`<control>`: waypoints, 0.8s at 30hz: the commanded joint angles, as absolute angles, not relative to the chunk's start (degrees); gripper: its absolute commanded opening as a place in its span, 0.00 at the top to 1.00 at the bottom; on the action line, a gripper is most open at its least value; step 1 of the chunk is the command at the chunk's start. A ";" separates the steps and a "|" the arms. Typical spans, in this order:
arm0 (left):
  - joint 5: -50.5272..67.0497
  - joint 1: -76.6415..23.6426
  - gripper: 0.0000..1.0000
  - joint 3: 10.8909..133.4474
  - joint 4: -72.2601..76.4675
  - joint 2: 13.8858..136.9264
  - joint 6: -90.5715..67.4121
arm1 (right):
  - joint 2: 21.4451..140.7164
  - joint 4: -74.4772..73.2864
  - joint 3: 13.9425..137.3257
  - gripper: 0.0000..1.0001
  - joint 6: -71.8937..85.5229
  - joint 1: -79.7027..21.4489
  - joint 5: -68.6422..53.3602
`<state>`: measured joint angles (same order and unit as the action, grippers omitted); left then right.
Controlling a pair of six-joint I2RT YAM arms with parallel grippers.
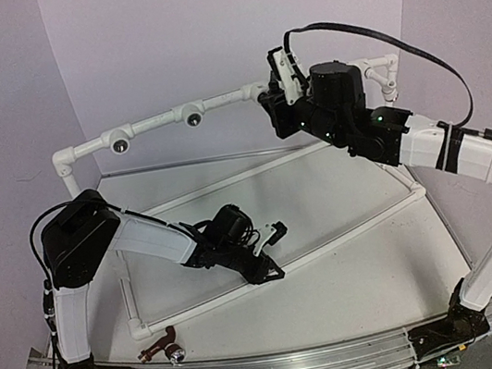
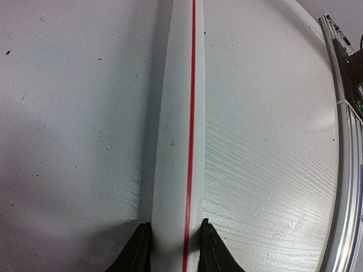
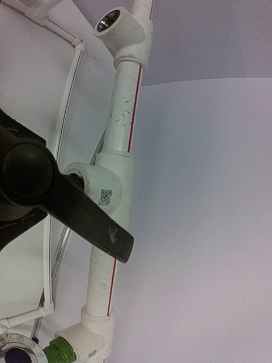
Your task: Install the water faucets
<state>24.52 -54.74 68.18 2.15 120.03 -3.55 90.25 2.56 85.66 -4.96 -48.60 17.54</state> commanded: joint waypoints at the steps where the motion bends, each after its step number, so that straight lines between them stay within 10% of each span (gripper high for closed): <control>1: 18.97 -54.23 0.92 63.00 -14.68 127.52 -8.05 | 87.95 3.68 84.97 1.00 4.00 -46.37 18.63; 7: 18.83 -54.24 0.92 62.97 -14.68 127.52 -8.09 | 86.89 2.10 85.21 0.77 5.52 -46.41 16.71; 16: 18.81 -54.23 0.92 63.31 -14.69 128.11 -8.35 | 80.92 -6.74 83.09 0.17 5.03 -46.49 10.20; 24: 16.96 -53.76 0.93 64.01 -14.65 128.61 -8.72 | 70.08 -16.97 78.16 0.02 -2.02 -46.48 -3.31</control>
<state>24.48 -54.71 68.22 2.15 120.11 -3.67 76.61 -10.68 79.90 3.24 -46.41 7.30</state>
